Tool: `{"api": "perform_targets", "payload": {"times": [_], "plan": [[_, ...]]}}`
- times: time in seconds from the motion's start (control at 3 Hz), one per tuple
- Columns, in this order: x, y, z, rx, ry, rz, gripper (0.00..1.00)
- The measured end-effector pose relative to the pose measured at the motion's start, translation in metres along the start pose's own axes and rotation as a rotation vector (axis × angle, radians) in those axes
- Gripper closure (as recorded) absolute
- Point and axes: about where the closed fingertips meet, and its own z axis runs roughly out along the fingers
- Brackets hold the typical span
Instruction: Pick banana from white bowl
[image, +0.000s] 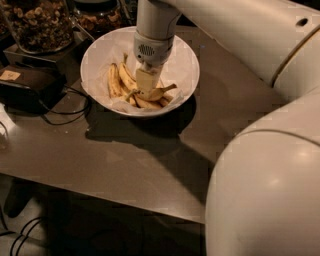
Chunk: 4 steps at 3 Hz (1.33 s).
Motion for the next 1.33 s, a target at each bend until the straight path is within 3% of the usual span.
{"api": "perform_targets", "payload": {"times": [0.33, 1.0, 1.33], "plan": [[-0.002, -0.001, -0.001, 0.006, -0.012, -0.003, 1.0], [0.029, 0.009, -0.049, 0.091, -0.158, -0.075, 1.0], [0.036, 0.017, -0.064, 0.102, -0.212, -0.117, 1.0]]}}
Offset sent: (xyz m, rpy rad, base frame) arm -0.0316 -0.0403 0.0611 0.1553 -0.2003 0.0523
